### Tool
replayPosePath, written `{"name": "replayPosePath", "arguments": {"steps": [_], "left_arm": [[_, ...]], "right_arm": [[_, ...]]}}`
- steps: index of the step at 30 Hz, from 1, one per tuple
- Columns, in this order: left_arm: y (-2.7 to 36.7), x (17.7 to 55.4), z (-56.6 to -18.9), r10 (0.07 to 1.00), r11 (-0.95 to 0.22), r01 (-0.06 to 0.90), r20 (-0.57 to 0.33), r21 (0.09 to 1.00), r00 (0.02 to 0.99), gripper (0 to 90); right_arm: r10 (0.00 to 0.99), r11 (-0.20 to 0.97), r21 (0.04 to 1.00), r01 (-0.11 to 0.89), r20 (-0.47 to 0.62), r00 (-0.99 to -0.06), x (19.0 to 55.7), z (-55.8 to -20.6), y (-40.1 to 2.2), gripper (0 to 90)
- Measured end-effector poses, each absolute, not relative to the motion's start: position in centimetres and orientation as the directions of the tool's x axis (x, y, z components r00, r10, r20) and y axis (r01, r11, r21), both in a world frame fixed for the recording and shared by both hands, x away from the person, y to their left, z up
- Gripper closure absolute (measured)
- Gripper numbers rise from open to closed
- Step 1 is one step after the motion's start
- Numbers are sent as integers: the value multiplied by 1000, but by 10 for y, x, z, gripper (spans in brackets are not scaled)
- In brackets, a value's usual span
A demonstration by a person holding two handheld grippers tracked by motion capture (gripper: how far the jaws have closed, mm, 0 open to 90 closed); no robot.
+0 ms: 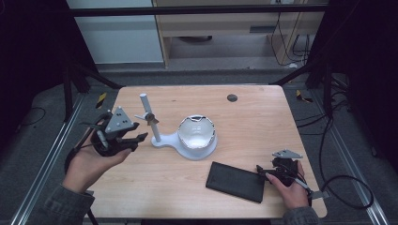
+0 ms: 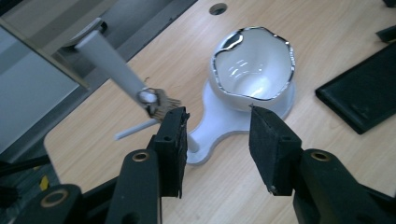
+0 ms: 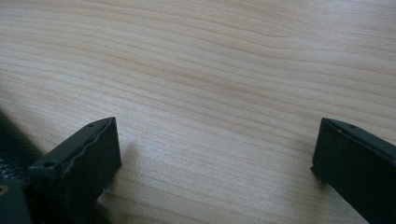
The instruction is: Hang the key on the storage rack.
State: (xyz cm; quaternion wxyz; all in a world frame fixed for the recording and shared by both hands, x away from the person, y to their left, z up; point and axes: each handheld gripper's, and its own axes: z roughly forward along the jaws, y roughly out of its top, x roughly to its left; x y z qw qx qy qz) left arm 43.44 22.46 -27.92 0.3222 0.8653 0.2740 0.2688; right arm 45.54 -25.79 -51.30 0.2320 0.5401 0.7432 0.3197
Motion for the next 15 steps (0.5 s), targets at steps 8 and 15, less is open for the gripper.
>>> {"name": "replayPosePath", "arguments": {"steps": [8,15], "left_arm": [[202,430,-309,596,-663,287,255,691,761,517],[184,428,-341,583,-646,285,216,708,783,462]], "right_arm": [[952,211,726,655,0,-307,455,-513,-258,11],[947,228,737,637,-17,-320,452,-507,-258,65]]}}
